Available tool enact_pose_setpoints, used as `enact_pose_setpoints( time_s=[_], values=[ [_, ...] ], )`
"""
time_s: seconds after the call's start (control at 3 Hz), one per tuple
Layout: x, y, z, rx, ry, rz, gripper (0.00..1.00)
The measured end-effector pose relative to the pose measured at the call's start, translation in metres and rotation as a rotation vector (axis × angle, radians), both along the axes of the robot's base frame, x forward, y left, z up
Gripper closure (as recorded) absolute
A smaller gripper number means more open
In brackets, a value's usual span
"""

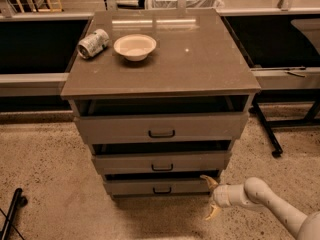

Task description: Open bottom drawer

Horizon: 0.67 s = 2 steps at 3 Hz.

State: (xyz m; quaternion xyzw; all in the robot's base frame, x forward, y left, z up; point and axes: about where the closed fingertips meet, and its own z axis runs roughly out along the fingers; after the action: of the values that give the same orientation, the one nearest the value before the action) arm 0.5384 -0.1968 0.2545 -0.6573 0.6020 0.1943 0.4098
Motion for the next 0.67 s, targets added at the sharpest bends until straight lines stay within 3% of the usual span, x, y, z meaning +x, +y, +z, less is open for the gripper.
enact_pose_setpoints(
  time_s=[0.33,0.67],
  values=[
    [0.003,0.001,-0.007,-0.012,0.003,0.005,0.00],
    [0.007,0.004,-0.024,-0.113,0.014,0.033,0.00]
  ],
)
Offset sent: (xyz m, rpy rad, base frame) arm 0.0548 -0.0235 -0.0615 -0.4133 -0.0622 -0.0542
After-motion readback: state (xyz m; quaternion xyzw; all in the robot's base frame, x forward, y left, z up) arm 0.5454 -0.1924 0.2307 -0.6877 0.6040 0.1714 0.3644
